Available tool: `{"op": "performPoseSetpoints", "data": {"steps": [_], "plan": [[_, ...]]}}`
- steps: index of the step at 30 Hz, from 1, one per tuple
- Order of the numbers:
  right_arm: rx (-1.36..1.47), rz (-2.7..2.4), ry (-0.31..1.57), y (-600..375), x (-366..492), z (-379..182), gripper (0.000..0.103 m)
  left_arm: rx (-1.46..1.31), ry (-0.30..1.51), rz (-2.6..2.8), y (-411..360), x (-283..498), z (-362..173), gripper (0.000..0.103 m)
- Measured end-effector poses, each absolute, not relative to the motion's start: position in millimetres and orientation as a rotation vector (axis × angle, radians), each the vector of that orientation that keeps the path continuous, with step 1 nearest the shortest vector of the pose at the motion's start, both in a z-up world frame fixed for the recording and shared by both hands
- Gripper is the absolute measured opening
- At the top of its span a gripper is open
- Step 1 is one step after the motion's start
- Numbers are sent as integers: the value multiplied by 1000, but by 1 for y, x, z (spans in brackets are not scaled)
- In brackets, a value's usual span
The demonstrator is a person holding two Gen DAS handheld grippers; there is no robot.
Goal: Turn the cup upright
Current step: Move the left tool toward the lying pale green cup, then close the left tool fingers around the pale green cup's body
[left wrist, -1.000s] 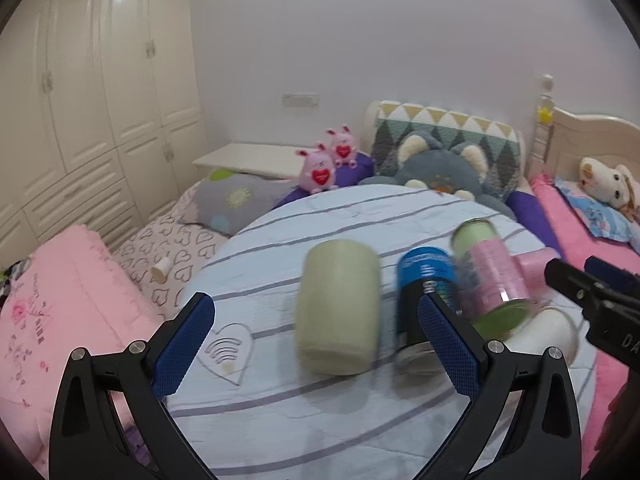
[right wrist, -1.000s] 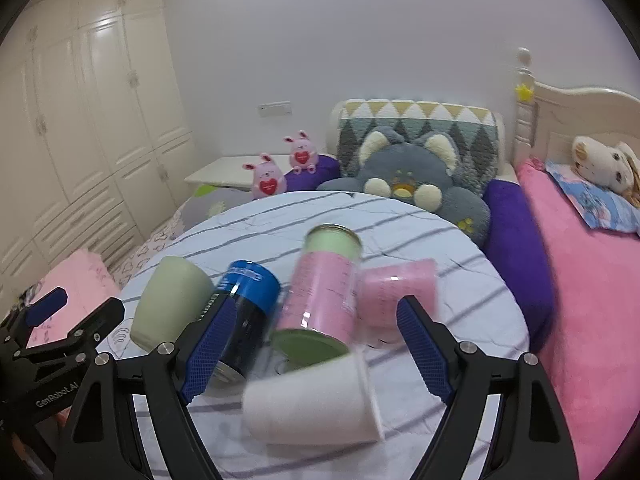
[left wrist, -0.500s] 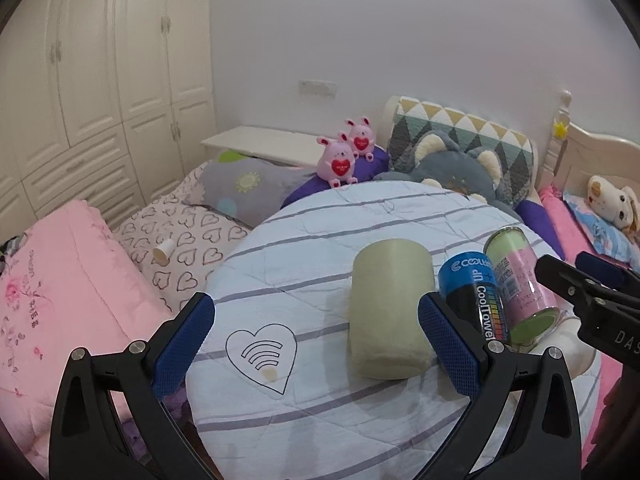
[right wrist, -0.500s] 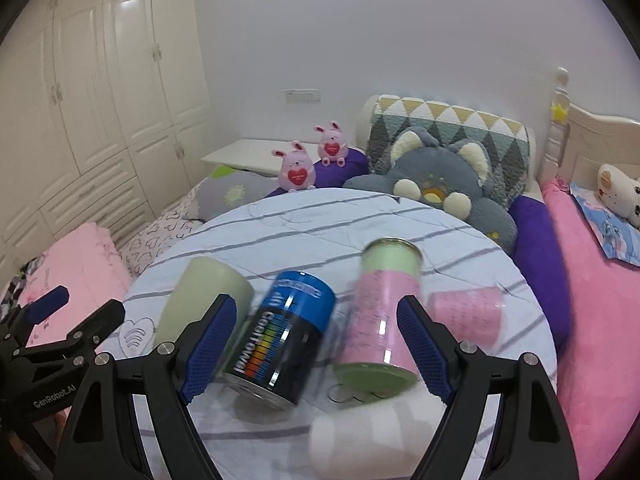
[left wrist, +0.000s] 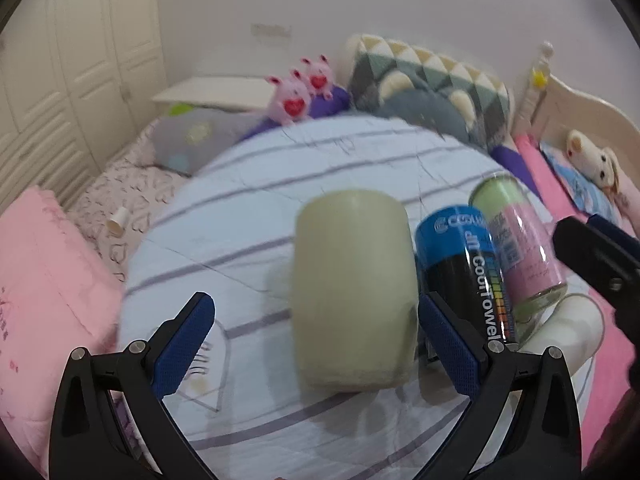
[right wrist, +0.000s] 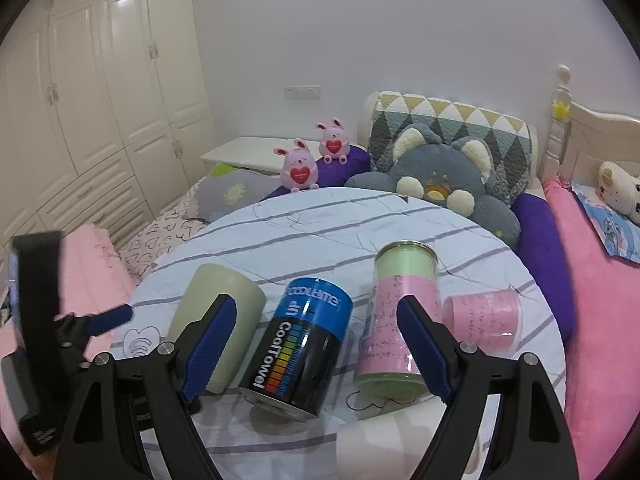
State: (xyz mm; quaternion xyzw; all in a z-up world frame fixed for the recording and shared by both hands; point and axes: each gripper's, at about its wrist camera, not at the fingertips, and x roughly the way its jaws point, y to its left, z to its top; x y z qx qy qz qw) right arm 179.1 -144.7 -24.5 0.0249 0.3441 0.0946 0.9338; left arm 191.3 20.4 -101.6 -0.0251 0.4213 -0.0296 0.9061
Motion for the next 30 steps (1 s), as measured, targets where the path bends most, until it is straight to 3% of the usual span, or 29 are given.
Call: {"op": "performPoseSetpoints", "data": {"steps": [5,11,12,30], "plan": [[63,183,710,-152,179,-29,84,-44,881,-77,10,199,-109,102],[68,188,725,-152,184,-35,84,-25,889,-138,2,201,-111,85],[68,188,727,-152,185,-36,84,-24,887,-146,1,201,-110,77],[71,198,743,-151,186,-43,84,-4,873,-121,7,198,-107,76]]}}
